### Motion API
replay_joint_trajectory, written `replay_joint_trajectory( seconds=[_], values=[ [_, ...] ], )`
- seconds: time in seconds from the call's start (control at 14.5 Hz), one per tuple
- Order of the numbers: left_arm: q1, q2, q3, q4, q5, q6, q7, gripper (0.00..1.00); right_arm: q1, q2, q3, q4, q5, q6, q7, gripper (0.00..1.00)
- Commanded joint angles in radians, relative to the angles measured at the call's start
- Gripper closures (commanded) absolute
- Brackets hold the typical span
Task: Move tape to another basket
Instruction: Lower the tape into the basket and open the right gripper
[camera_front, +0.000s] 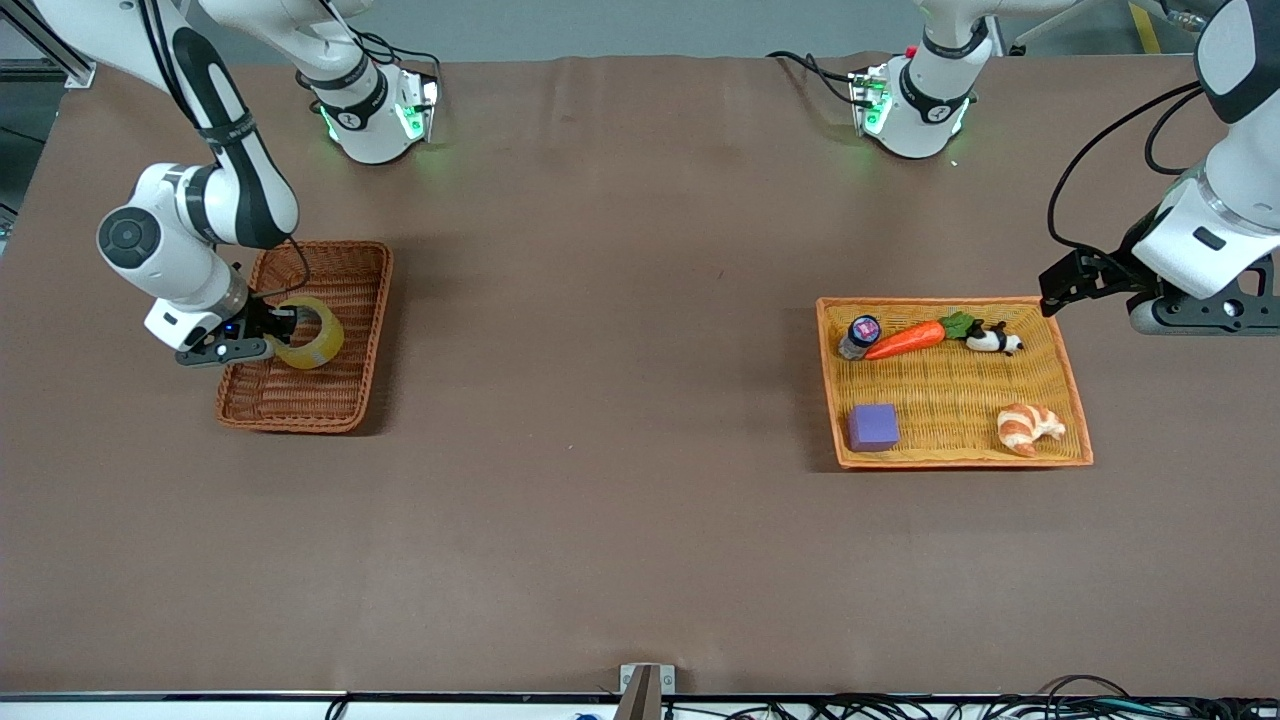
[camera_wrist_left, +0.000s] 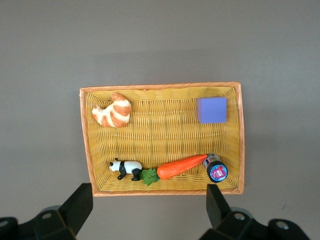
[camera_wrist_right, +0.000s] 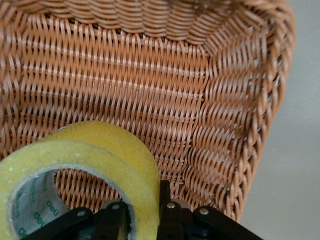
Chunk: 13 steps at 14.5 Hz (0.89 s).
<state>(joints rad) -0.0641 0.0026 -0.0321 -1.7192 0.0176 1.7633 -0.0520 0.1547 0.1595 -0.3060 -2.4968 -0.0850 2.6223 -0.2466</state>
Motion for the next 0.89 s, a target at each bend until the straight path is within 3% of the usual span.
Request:
replay_joint_trajectory(
  seconds=[0.0, 0.07, 0.21, 0.41, 0.76, 0.83],
  values=[
    [-0.003, 0.014, 0.001, 0.032, 0.008, -0.012, -0.005, 0.00, 0.008, 0.012, 0.005, -0.046, 0.043, 0.079, -0.007, 0.88],
    [-0.003, 0.019, 0.001, 0.041, 0.008, -0.012, -0.006, 0.00, 0.008, 0.014, 0.005, -0.045, 0.044, 0.078, -0.003, 0.72],
    [-0.003, 0.028, 0.001, 0.049, 0.005, -0.012, -0.006, 0.00, 0.011, 0.009, 0.008, -0.039, 0.045, 0.073, 0.001, 0.00],
    [-0.003, 0.028, 0.001, 0.049, 0.004, -0.013, -0.006, 0.00, 0.008, -0.047, 0.011, 0.051, 0.047, -0.063, 0.003, 0.00],
    [-0.003, 0.039, 0.001, 0.050, 0.004, -0.013, -0.006, 0.00, -0.015, -0.089, 0.019, 0.399, 0.047, -0.473, 0.061, 0.00],
    [-0.003, 0.039, 0.001, 0.050, 0.004, -0.013, -0.005, 0.00, -0.033, -0.089, 0.046, 0.459, 0.047, -0.522, 0.062, 0.00]
  ],
)
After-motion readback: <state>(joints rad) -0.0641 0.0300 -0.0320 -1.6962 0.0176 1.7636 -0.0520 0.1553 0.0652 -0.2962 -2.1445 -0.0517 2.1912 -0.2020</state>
